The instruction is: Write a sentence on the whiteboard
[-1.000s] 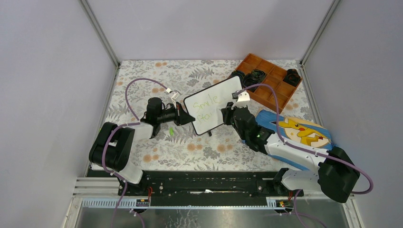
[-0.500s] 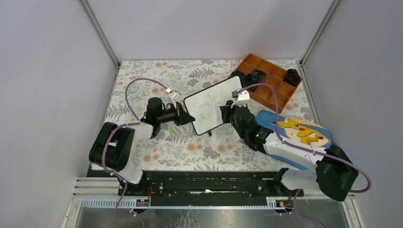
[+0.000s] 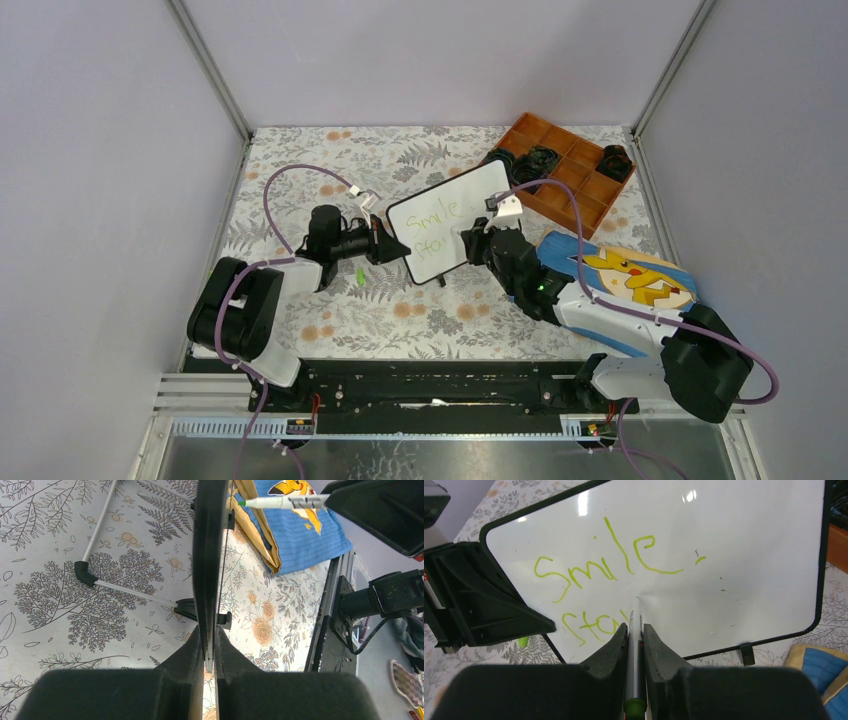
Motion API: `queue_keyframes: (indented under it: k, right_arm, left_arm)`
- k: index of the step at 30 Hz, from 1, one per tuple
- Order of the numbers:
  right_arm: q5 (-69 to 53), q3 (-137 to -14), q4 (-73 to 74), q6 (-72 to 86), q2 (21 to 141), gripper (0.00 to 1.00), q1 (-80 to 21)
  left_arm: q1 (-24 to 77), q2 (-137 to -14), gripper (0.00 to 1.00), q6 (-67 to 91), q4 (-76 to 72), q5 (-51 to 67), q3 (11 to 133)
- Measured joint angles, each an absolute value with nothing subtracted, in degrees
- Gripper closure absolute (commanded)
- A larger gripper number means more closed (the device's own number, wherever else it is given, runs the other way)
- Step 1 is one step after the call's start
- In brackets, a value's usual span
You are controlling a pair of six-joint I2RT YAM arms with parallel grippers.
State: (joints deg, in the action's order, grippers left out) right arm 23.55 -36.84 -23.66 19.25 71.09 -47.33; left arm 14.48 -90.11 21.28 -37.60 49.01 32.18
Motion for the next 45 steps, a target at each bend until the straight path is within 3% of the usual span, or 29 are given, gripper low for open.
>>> queue_keyframes:
  k: [45]
  right_arm:
    - [21.26,-33.67,-23.07,23.24,73.01,1.00,-49.69]
  left_arm:
    - [14.61,-89.91,1.00,21.21,-37.28,48.56,32.18]
